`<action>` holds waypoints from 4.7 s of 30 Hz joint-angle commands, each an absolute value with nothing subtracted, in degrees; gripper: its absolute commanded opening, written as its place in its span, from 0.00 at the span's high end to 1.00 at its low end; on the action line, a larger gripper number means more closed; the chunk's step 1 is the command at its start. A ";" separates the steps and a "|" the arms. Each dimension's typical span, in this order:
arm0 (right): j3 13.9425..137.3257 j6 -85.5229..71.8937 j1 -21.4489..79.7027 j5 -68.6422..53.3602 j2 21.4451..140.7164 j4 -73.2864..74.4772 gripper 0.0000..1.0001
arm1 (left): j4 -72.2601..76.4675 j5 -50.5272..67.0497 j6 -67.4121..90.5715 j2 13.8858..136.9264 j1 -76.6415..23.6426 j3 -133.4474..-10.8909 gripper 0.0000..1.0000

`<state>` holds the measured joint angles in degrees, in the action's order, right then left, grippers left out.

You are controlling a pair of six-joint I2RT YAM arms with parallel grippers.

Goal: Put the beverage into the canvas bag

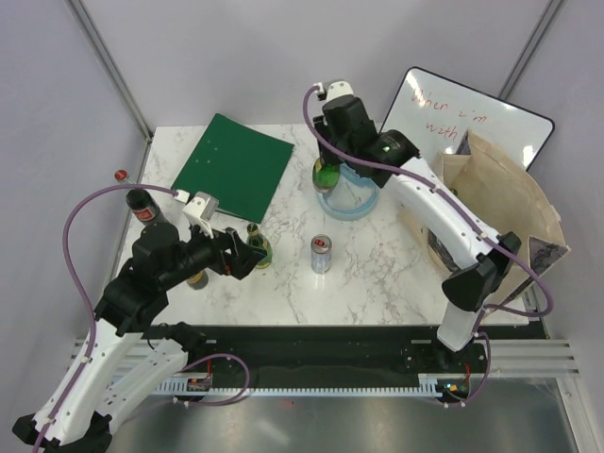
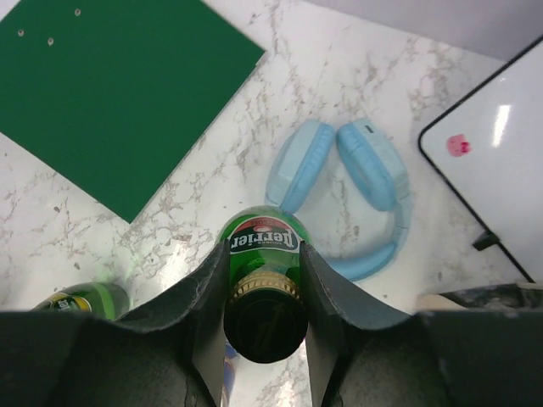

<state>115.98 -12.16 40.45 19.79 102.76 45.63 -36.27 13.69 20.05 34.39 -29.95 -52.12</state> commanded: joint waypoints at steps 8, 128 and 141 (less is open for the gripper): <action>123.57 -8.70 26.46 24.34 86.32 52.29 1.00 | -33.31 15.47 19.34 34.63 -29.79 -52.29 0.01; 67.75 -20.39 -8.96 21.27 69.79 31.00 0.31 | -33.31 14.68 21.53 35.86 -29.79 -52.56 0.01; 87.09 -19.96 -8.88 15.48 66.45 48.68 0.29 | -40.33 -4.03 26.64 38.06 -29.79 -58.00 0.00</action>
